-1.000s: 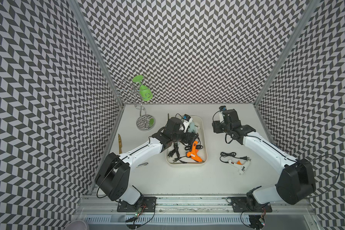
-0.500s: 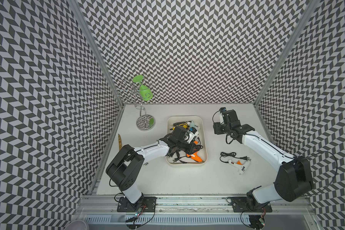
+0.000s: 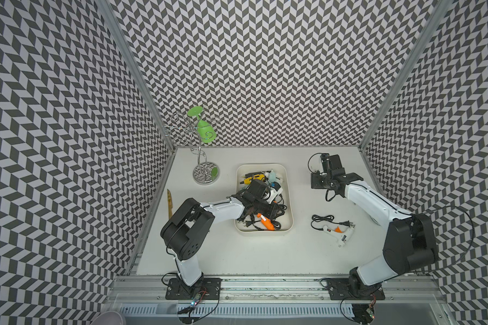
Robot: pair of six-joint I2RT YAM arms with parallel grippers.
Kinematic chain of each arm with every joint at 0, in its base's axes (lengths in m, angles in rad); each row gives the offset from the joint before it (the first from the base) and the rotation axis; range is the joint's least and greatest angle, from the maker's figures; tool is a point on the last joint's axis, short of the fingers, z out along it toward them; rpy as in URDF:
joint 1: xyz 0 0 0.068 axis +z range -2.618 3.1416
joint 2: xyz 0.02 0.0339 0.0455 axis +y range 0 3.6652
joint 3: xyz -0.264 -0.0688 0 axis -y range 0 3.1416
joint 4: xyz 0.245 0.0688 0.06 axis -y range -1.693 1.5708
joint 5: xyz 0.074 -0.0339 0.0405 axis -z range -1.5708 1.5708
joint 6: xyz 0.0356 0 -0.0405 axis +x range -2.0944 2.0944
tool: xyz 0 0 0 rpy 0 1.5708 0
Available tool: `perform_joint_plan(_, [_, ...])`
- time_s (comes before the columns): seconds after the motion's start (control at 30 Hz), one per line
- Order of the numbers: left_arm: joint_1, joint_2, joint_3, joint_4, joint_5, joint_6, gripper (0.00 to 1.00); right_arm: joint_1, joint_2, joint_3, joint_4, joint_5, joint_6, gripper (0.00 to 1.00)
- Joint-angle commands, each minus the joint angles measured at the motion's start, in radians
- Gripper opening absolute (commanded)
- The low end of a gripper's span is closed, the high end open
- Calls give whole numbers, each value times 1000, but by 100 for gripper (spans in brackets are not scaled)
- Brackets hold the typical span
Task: Put the hot melt glue gun into the storage box
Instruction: Place the hot melt adhesive gun in the storage box, then move the hot melt adhesive gun to the center of the board.
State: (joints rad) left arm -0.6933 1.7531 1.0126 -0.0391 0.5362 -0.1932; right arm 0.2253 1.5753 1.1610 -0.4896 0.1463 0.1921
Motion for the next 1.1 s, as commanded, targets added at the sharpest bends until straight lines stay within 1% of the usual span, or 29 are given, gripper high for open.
perform_joint_plan(0.0, [1,-82,81,-37,-20,41,56,-57,64,48,7,26,24,66])
perform_joint_plan(0.07, [6,-115,108,-53,-27,48,63,-89,105,69,5,44,24,69])
perform_joint_plan(0.1, [11,-132,122,-56,-27,49,66,-108,127,78,5,49,26,73])
perform_joint_plan(0.2, [30,-171,147,-54,-47,44,73,-161,193,120,-18,83,48,80])
perform_joint_plan(0.27, [46,-181,156,-47,-55,45,77,-199,231,142,-30,82,62,82])
perform_joint_plan(0.37, [78,-179,167,-51,-57,40,80,-254,293,176,-52,57,94,83])
perform_joint_plan(0.53, [114,-190,131,-15,-58,15,89,-314,388,245,-74,70,158,82])
perform_joint_plan(0.67, [118,-195,111,-2,-61,13,91,-330,425,275,-68,91,176,83])
perform_joint_plan(0.8, [123,-201,93,8,-67,12,92,-351,493,324,-70,19,163,82])
perform_joint_plan(0.93, [129,-202,90,7,-65,18,92,-348,567,381,-103,-71,132,78])
perform_joint_plan(1.07, [135,-202,92,4,-65,23,92,-324,554,329,-96,-116,124,75])
